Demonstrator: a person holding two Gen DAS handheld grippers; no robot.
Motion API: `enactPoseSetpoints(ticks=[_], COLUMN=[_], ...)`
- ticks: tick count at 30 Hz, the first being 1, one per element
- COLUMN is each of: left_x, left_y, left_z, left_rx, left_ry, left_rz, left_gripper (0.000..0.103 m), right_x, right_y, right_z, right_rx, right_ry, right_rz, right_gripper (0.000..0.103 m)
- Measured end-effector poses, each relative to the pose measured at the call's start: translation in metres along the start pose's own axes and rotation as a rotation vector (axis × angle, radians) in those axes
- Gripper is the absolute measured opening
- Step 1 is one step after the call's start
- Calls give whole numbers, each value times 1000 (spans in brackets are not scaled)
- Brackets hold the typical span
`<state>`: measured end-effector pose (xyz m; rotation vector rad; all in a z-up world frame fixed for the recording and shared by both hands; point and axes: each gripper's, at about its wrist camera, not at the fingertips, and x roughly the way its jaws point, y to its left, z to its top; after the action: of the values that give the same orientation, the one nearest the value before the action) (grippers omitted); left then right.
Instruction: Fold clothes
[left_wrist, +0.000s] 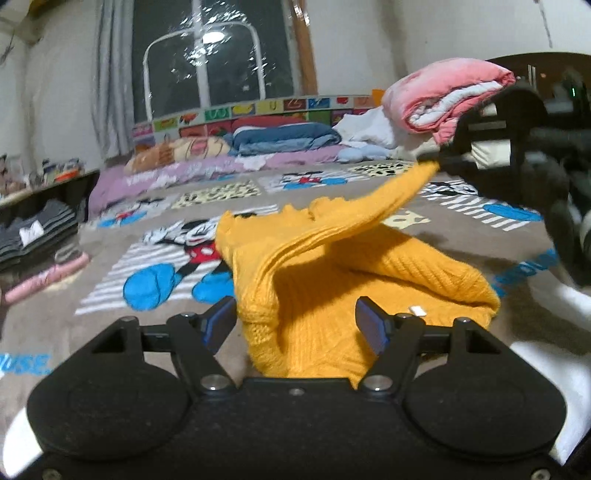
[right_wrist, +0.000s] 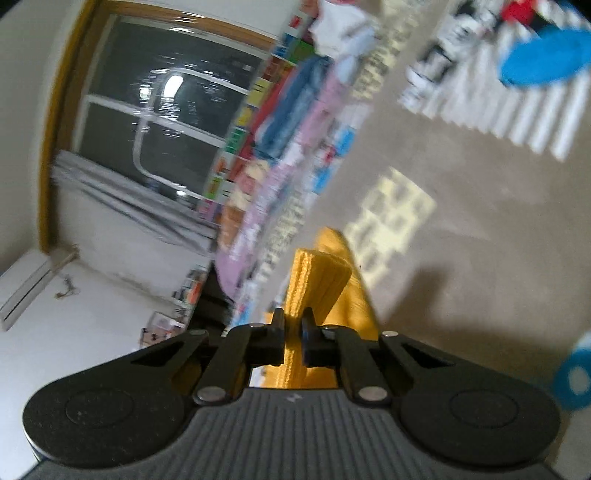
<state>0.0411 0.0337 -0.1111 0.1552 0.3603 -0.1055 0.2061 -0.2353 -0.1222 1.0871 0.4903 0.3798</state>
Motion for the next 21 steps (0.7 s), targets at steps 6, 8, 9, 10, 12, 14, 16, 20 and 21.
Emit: enactPoseSetpoints(ticks=[6,8,9,10,12,14,16,20,21], left_x=[0,0,1,2,5,9,11,16,18], left_y=[-10,-14,-16,-18,-21,-23,-24,-26,-27], left_z=[0,0,-1,-2,-5,-8,-10,-15,-16], left_rx=[57,81,89,95,111,128,133,150,157], left_ry=[-6,-4,6,17,44,70,91,124,130], left_rz=[-50,-61,-72,-83,-99,-101,-103,-105,-106], left_gripper=[70,70,70,70,70,70,70,75,78], right_x=[-30,-39,-42,-45,-50,-55,-57,-59,-60], right_y=[15,13,8,4,-11,-25,-36,-52,-55], right_z=[15,16,17,18,16,14,12,5,3], right_rx=[-62,-74,-73,-71,-44,-23,-14,-9,-10], right_ry=[-35,-40,-40,-41,-42,-41,-36,-23,-20], right_rz=[40,33,20,6,-20,-48,-75,-107,-111], right_gripper=[10,10,10,10,10,10,10,10,10])
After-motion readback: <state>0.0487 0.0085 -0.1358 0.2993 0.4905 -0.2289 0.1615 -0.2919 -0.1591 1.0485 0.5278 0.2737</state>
